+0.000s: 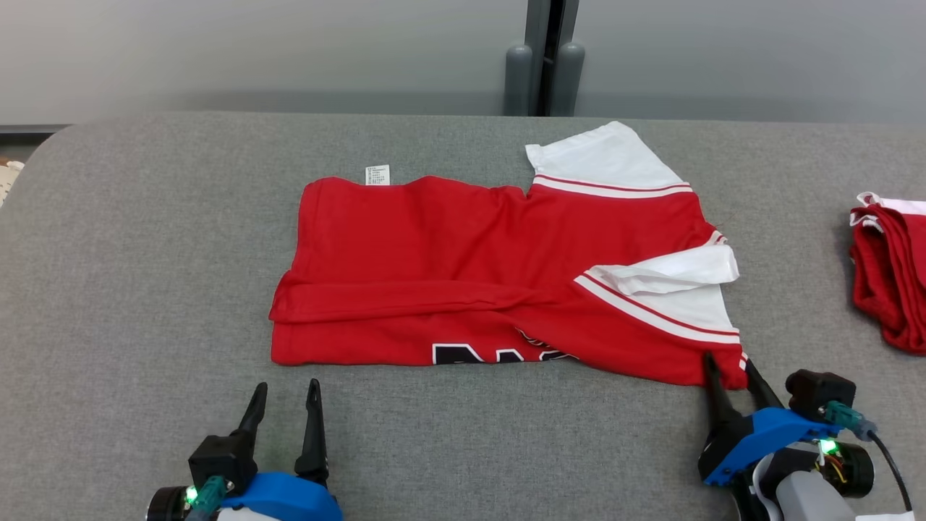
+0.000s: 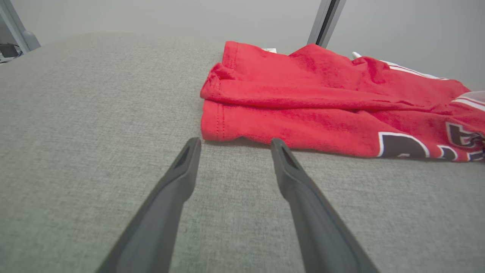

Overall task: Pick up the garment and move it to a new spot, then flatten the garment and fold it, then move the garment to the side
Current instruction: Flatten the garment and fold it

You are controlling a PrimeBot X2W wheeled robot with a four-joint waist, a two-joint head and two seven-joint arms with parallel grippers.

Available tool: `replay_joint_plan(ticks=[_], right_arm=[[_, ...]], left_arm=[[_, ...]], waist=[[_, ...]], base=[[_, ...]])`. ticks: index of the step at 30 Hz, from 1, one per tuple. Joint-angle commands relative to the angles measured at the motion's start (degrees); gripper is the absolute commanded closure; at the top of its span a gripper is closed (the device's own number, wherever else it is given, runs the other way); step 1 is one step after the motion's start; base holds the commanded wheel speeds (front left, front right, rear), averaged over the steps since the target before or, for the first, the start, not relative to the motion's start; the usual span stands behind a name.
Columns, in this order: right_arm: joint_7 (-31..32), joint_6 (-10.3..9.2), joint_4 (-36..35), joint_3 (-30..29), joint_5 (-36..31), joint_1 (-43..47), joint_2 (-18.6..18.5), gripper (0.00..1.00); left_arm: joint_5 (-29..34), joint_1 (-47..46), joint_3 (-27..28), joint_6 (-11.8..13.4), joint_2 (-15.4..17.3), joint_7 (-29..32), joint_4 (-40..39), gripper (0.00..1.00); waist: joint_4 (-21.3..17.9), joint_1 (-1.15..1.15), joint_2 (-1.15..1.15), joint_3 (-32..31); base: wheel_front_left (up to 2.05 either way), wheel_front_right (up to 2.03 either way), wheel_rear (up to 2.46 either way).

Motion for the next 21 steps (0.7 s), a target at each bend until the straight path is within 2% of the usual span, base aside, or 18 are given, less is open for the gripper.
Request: replay_joint_plan(ticks=[1, 10, 14, 19, 20, 21], right_arm=[[0.8, 0.00, 1.6, 0.0, 0.6, 0.4, 0.2, 1.00], [0.7, -0.02, -2.9, -0.2, 0.7, 0.5, 0.1, 1.00], [0.6, -0.02, -4.8, 1.0, 1.0, 0.2, 0.1, 1.00], [0.6, -0.02, -6.4, 2.1, 1.5, -0.1, 0.1, 1.00], [0.6, -0.02, -6.7, 2.2, 1.6, -0.1, 0.1, 1.00], [0.5, -0.02, -6.9, 2.2, 1.8, 0.0, 0.1, 1.00]], left_arm=[[-0.1, -1.0, 0.5, -0.4, 0.1, -0.2, 0.0, 0.00], [-3.2, -6.5, 4.2, -1.4, 0.0, -0.2, 3.5, 0.00], [-3.1, -9.8, 5.8, -2.3, 0.1, -0.2, 7.3, 0.00], [-3.7, -13.0, 6.0, -3.7, 0.0, -0.1, 15.7, 0.00], [-4.1, -13.6, 5.4, -4.1, 0.0, 0.0, 17.4, 0.39], [-4.5, -14.0, 4.9, -4.5, -0.1, 0.1, 19.0, 0.98]], waist=[[0.0, -0.01, 0.00, 0.4], [-1.2, -0.01, 0.00, 2.1], [-2.0, -0.01, 0.00, 3.3], [-2.9, -0.01, 0.00, 4.4], [-3.0, -0.01, 0.00, 4.5], [-3.1, -0.01, 0.00, 4.6]], base=[[0.00, 0.00, 0.00], [0.00, 0.00, 0.00], [0.00, 0.00, 0.00], [0.00, 0.00, 0.00], [0.00, 0.00, 0.00], [0.00, 0.00, 0.00]])
